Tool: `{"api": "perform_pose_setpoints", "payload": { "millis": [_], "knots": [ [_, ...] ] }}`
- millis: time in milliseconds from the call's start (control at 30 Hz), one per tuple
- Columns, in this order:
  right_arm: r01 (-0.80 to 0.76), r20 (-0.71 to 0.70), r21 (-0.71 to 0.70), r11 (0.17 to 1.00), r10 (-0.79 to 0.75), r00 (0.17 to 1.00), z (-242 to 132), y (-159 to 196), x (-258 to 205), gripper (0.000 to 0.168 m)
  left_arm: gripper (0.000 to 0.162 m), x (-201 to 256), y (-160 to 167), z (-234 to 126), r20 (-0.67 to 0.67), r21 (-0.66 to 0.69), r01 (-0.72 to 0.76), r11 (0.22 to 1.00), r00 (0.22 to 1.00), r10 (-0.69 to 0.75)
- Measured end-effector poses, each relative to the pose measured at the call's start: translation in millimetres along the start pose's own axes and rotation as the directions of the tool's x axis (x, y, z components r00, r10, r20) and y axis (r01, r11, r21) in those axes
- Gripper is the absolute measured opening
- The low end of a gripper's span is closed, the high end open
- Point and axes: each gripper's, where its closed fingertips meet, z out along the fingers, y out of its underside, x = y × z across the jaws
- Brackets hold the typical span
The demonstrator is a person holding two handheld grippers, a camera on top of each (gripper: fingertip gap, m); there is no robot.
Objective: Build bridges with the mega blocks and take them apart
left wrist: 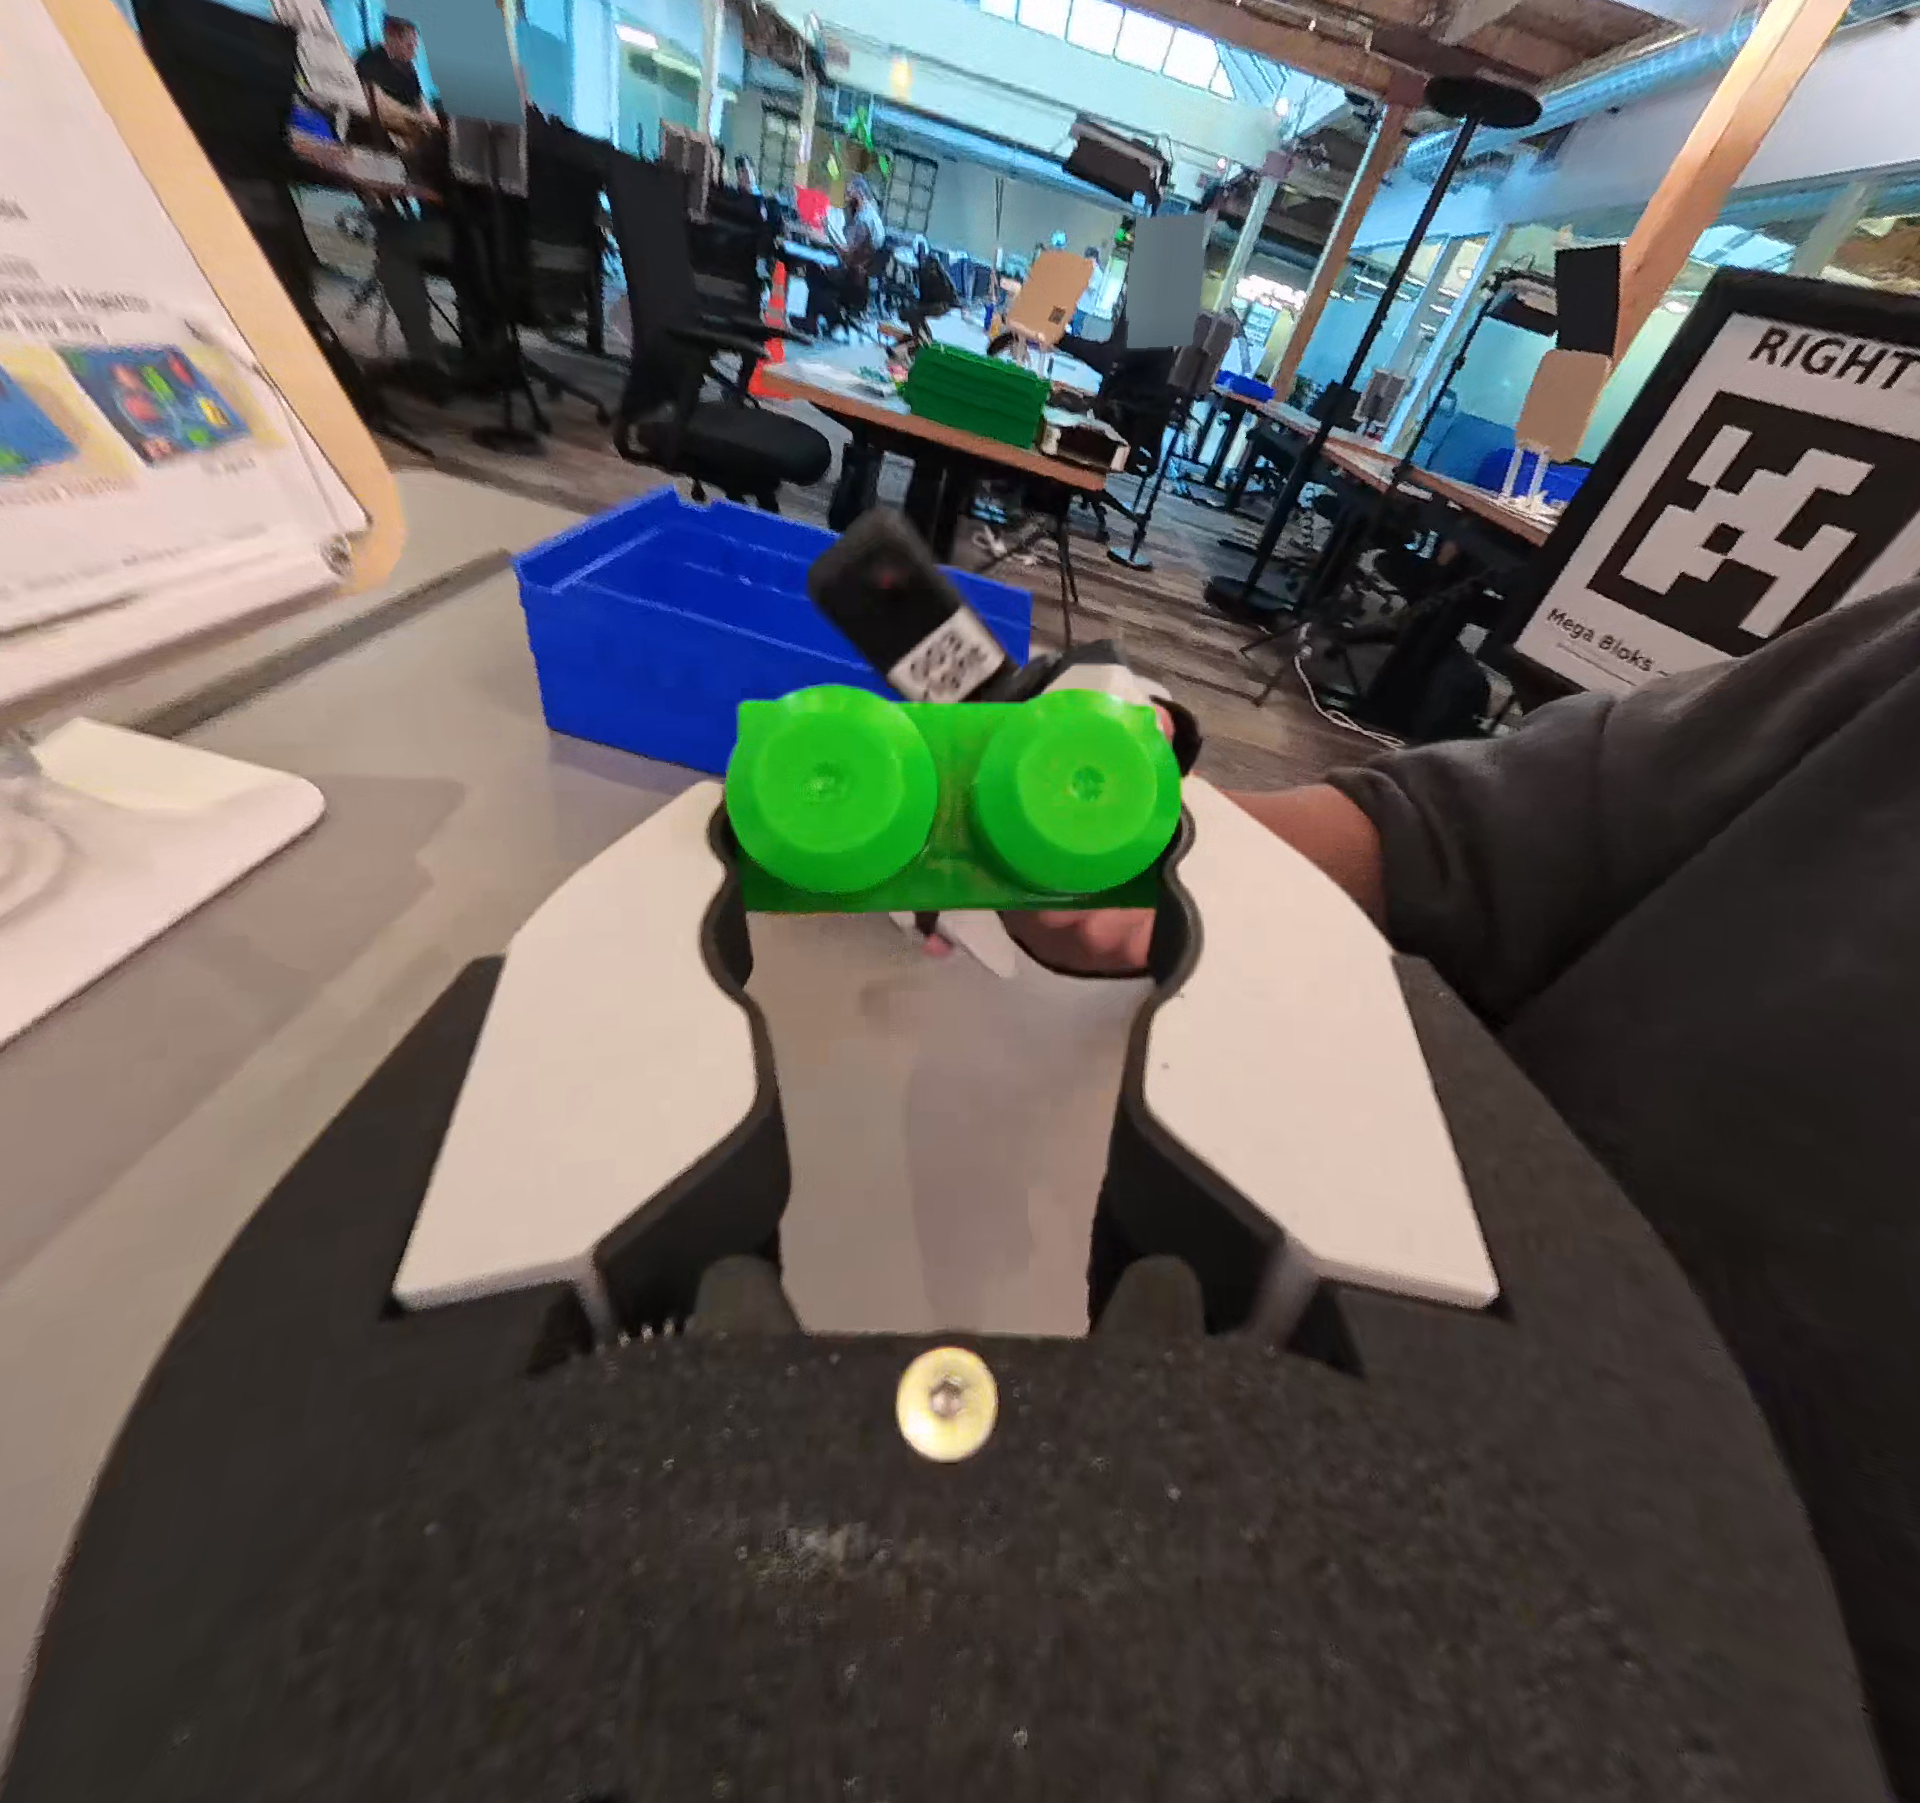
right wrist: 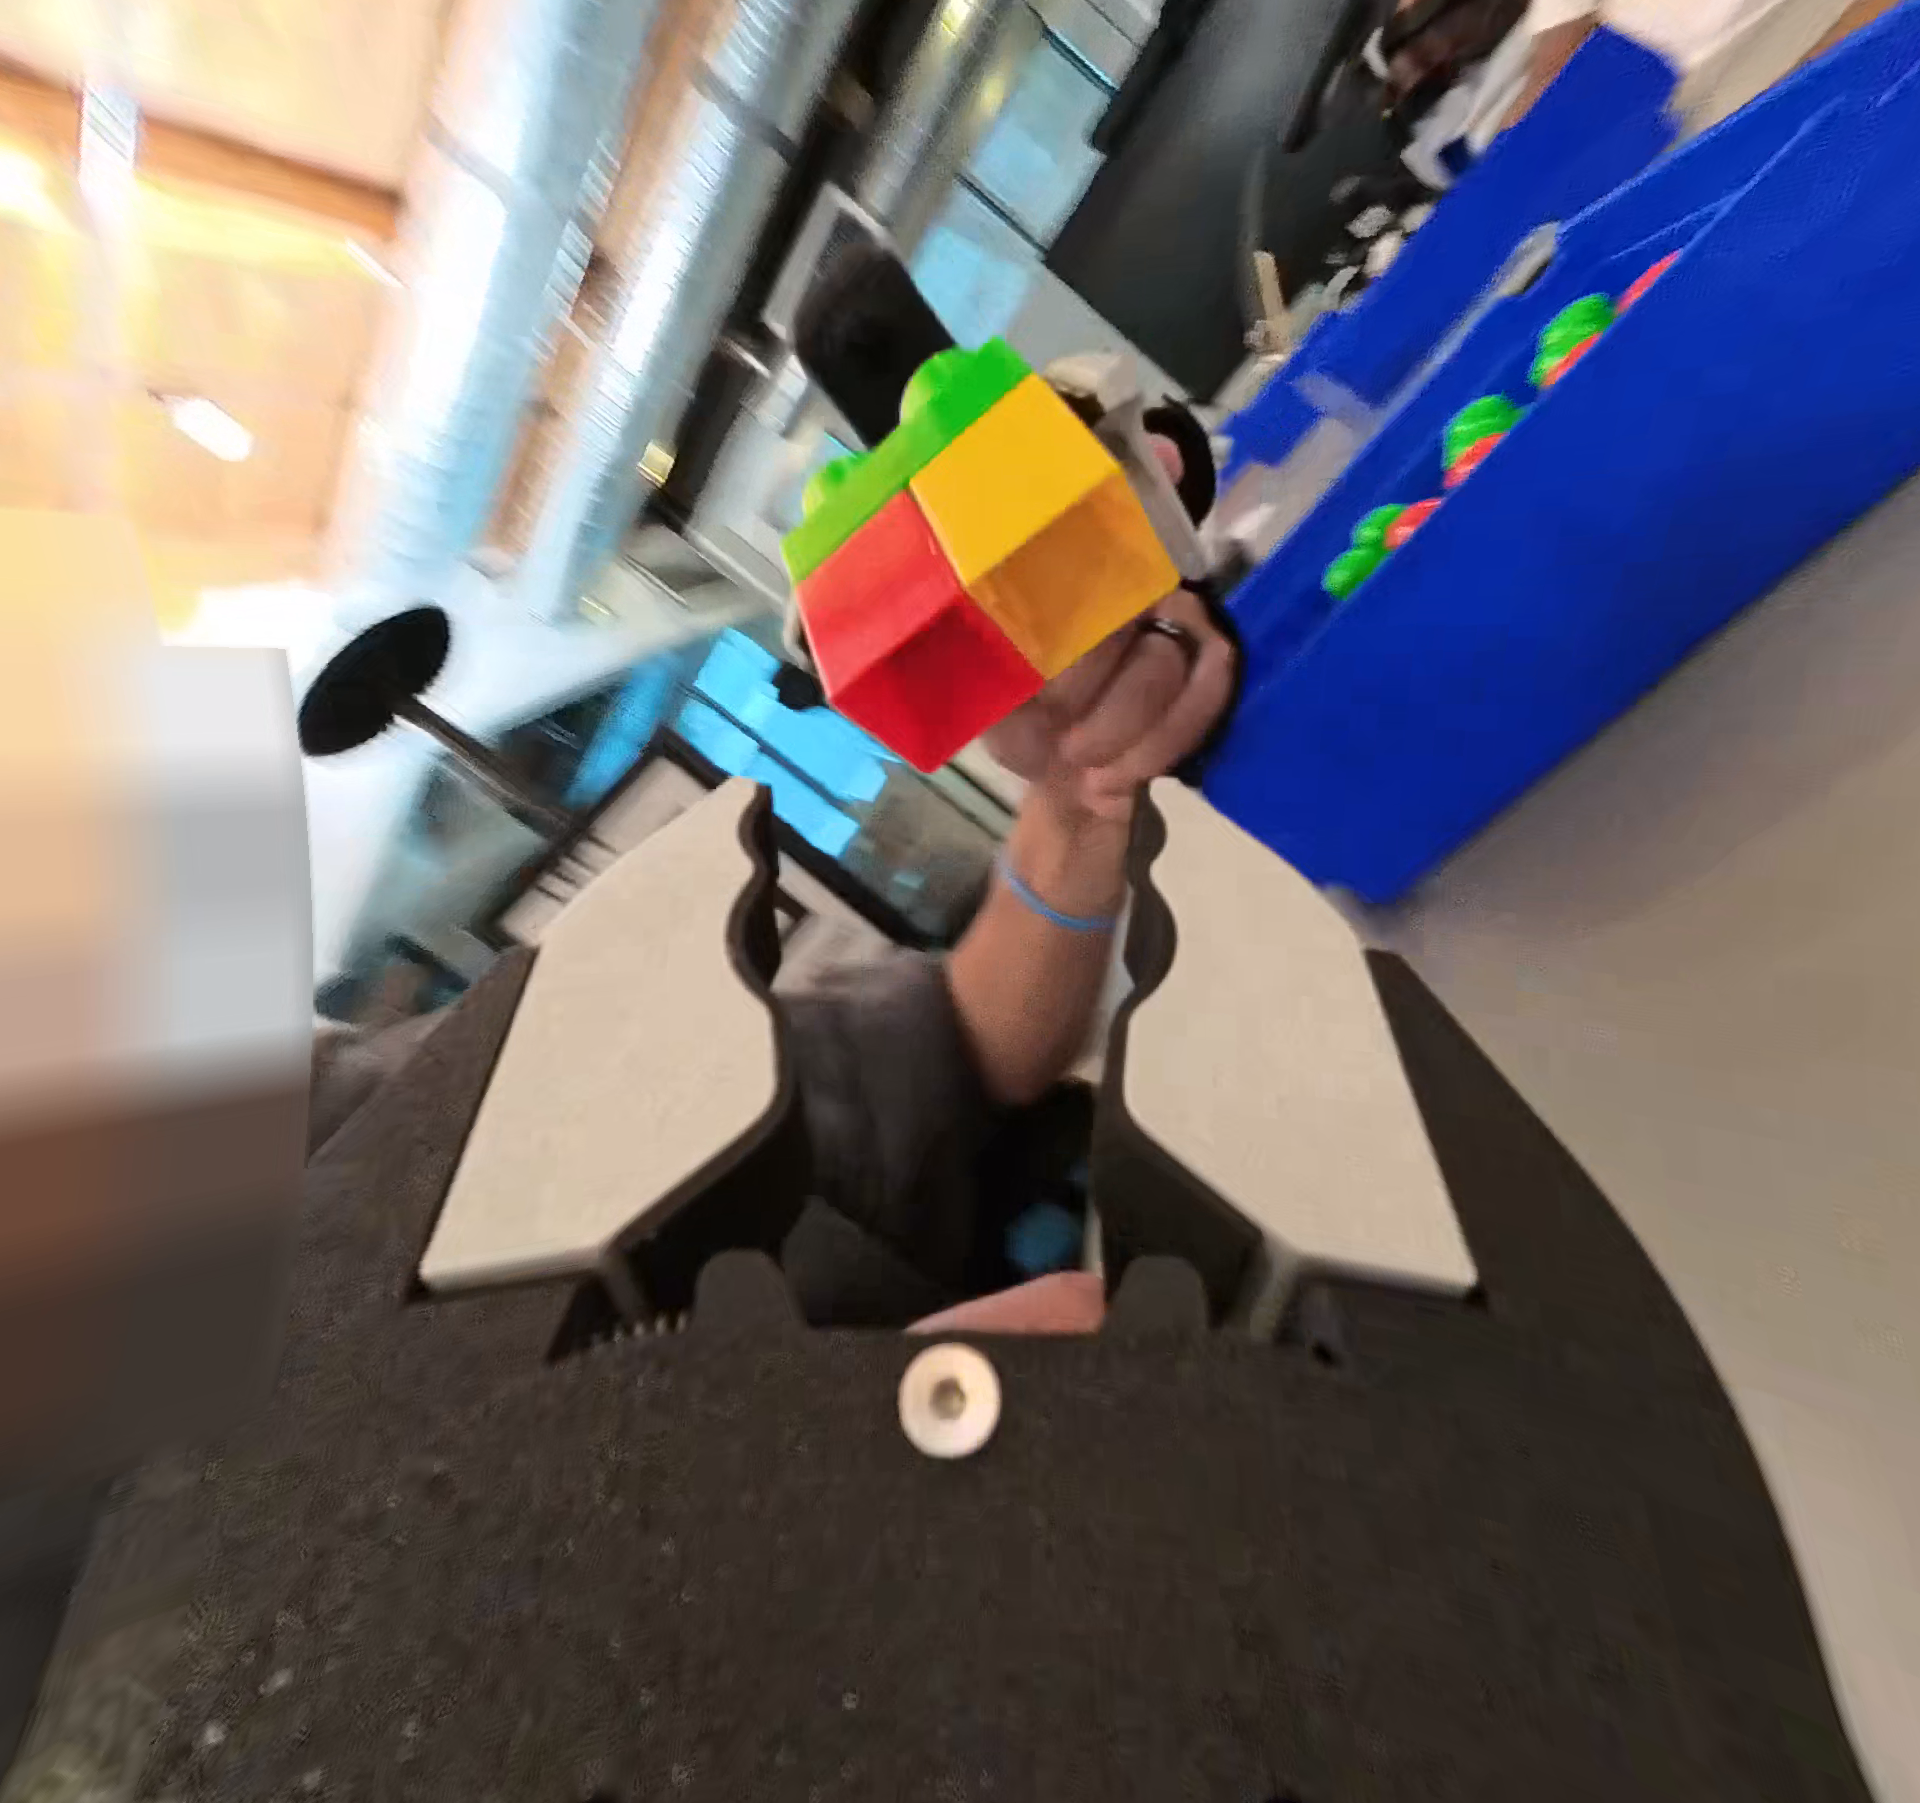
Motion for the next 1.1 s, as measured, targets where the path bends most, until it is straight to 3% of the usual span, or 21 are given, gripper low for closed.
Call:
{"api": "perform_pose_setpoints", "payload": {
  "millis": [133, 267, 433, 900, 1100],
  "knots": [
    [-0.303, 0.196, 0.065, 0.951, 0.286, 0.938, 2.0, -8.0, -0.9, 0.062, 0.075, 7.2, 2.1, 5.7, 0.048, -0.051, -0.126, 0.991, 0.991, 0.129],
    [-0.365, 0.245, 0.016, 0.931, 0.350, 0.904, 10.4, 4.6, -2.0, 0.057, 0.075, 10.9, 11.8, 18.3, 0.068, -0.109, -0.197, 0.974, 0.976, 0.205],
    [-0.408, 0.304, 0.033, 0.912, 0.380, 0.874, 3.0, 3.4, -1.8, 0.040, 0.075, 8.1, 22.9, 27.1, 0.076, -0.148, -0.237, 0.960, 0.965, 0.250],
    [-0.340, 0.285, -0.021, 0.940, 0.332, 0.899, 3.1, 17.2, -6.4, 0.036, 0.075, 19.7, 29.6, 21.0, 0.055, -0.195, -0.326, 0.925, 0.938, 0.342],
    [-0.325, 0.241, 0.053, 0.944, 0.304, 0.922, -19.7, 1.6, 7.2, 0.036, 0.075, 22.4, -11.2, -14.9, 0.079, -0.014, -0.292, 0.956, 0.953, 0.292]
  ]
}}
